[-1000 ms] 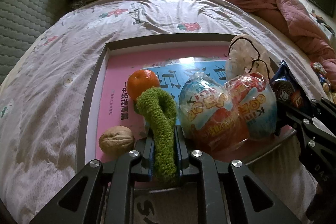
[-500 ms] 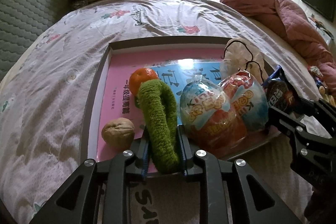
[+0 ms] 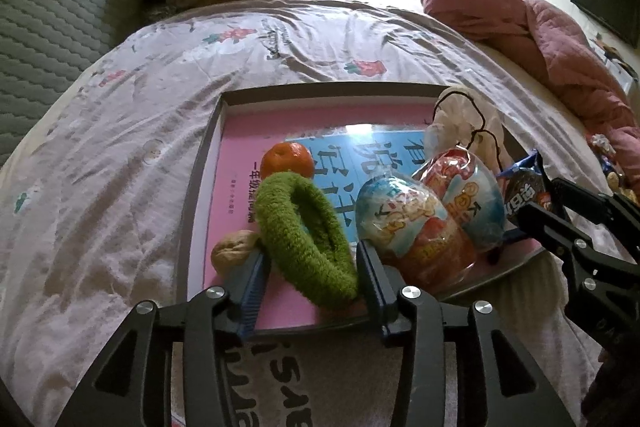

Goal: Organize objects
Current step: 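Lower the green ring into the tray with the left tool while the right tool lowers the blue bag, then open the left tool on the green ring while the right tool releases the blue bag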

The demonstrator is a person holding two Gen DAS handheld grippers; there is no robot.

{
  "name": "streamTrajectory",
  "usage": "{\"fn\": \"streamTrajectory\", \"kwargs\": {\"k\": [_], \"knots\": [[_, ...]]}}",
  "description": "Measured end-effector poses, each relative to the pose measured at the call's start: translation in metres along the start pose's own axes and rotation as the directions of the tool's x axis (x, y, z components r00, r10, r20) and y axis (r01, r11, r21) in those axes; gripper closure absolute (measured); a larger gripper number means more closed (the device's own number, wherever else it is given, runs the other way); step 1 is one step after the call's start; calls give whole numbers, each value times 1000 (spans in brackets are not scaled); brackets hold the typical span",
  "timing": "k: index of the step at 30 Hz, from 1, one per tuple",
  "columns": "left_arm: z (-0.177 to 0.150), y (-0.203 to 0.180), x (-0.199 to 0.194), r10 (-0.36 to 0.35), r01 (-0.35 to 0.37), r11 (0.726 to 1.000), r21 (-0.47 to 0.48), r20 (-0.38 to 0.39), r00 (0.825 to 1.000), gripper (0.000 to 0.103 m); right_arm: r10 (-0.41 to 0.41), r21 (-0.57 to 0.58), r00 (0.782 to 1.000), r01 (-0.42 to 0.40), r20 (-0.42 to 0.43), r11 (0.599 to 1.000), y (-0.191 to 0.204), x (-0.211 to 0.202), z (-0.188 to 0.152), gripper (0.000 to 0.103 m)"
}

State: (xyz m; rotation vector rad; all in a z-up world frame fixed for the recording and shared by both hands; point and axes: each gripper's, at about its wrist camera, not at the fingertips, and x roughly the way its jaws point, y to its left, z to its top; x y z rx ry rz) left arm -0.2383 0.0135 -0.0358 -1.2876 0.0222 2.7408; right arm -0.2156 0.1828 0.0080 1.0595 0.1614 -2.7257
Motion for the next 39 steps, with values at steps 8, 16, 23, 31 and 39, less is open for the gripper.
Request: {"fn": "streamTrajectory", "kwargs": {"k": [8, 16, 23, 31, 39], "knots": [[4, 4, -9, 16, -15, 1000, -20, 14, 1000, 45, -6, 8, 1000, 6, 22, 1000, -1, -12, 4, 52], [10, 4, -15, 28, -27, 999, -23, 21, 999, 42, 11, 12, 999, -12, 44, 1000, 1, -23, 9, 52], [13, 3, -25, 20, -19, 999, -28, 41, 999, 40, 15, 12, 997, -16, 69, 1000, 3, -34, 15, 51], [19, 0, -48, 21, -19, 999, -29, 77, 997, 32, 18, 10, 995, -19, 96, 1000, 7, -47, 21, 50], [26, -1, -79, 18, -12, 999, -42, 128, 992, 29, 18, 20, 992, -21, 126, 1000, 8, -61, 26, 45]]}}
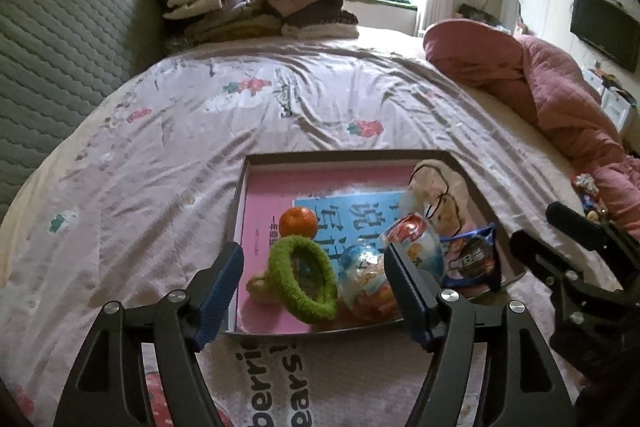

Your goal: Organize objects

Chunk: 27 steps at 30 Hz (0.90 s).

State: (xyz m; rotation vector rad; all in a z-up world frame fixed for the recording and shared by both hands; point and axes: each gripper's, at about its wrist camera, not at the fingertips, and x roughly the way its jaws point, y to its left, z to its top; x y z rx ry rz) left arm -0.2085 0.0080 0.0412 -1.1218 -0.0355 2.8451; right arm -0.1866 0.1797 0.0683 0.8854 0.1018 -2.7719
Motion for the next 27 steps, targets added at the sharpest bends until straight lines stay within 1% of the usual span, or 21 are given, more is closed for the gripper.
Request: {"fn": "streamTrajectory", "kwargs": {"k": [2, 6, 13, 16, 22, 27], "knots": [[3, -1, -10, 3, -3, 1000, 3, 26, 1000, 27, -4, 0, 1000, 4, 14, 1000, 1, -6, 2, 45], [6, -3, -26, 11, -11, 1000, 3, 54, 998, 26, -9, 17, 999, 8, 48, 1000, 0, -17, 7, 43], [5, -2, -44, 35, -34, 999, -16, 82, 996, 26, 2, 28, 995, -5, 98, 1000, 0, -37, 13, 38], [0, -1, -49, 51, -49, 998, -29, 82, 995, 26, 12, 22, 994, -15, 107, 1000, 3, -44, 12, 37], [-16, 0, -50, 54, -52, 998, -45, 65, 996, 26, 21, 18, 994, -23, 108, 1000, 8, -51, 4, 35], [-29, 4, -53, 67, -63, 996, -60, 70, 995, 26, 22, 20, 995, -24, 99, 1000, 9, -53, -7, 34]]}}
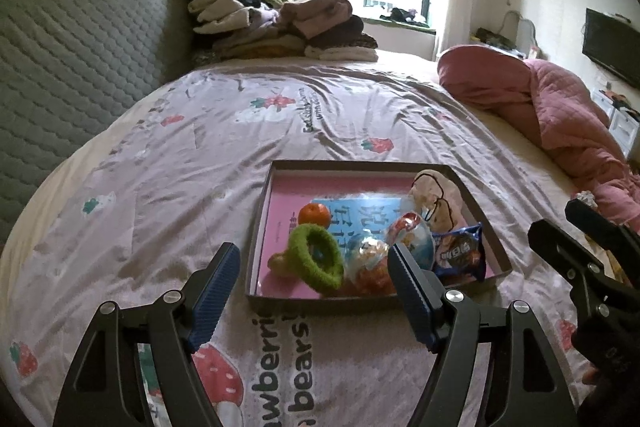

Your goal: Organize objects

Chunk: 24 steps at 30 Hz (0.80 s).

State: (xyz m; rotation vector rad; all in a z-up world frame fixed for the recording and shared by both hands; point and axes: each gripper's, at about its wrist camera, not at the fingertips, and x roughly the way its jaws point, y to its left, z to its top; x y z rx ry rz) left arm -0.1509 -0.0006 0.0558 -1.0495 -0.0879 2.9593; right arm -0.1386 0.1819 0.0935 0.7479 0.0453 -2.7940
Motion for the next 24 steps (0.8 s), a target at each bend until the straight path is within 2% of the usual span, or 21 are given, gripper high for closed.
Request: {"fn": "streamTrajectory", "kwargs": {"k": [12, 24], "knots": [[-27, -6, 9, 14, -14, 1000, 14, -47, 999, 26, 7, 14, 999, -7, -45, 1000, 1, 4, -29, 34], [-41, -8, 21, 17, -16, 1000, 15, -72, 997, 26, 1, 12, 996, 0, -84, 1000, -1, 11, -47, 33]]}}
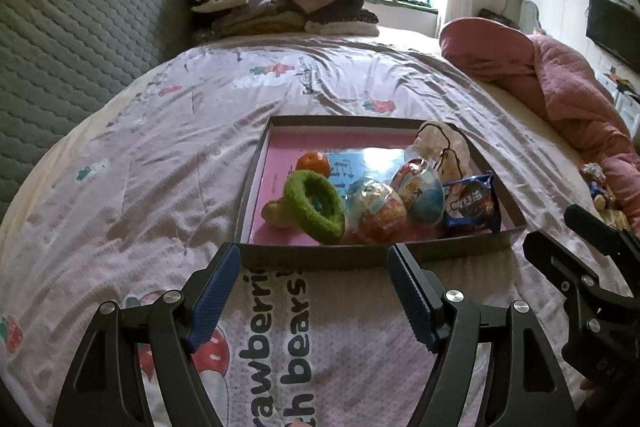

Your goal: Organize objects

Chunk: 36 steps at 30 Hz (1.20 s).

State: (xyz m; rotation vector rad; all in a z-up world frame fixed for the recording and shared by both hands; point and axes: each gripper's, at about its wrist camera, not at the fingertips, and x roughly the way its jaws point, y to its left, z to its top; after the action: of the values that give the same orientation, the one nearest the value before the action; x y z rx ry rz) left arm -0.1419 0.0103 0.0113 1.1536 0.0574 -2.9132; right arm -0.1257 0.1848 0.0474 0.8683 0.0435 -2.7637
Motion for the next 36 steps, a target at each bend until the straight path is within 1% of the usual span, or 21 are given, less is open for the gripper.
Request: {"fn": "streamTrajectory", "kwargs": {"k": [16, 29, 36], "knots": [[-25, 3, 21, 9, -9, 1000, -12, -44, 999, 26, -3, 11, 999, 4, -52, 1000, -4, 14, -23, 33], [-35, 2, 28, 0, 0, 1000, -3, -60, 998, 26, 13, 21, 996, -11, -90, 1000, -6, 21, -35, 33], [-40, 1, 31, -8, 8, 1000, 1, -74, 997, 26, 8, 22, 995, -6, -101, 1000, -6, 25, -39, 33]]}}
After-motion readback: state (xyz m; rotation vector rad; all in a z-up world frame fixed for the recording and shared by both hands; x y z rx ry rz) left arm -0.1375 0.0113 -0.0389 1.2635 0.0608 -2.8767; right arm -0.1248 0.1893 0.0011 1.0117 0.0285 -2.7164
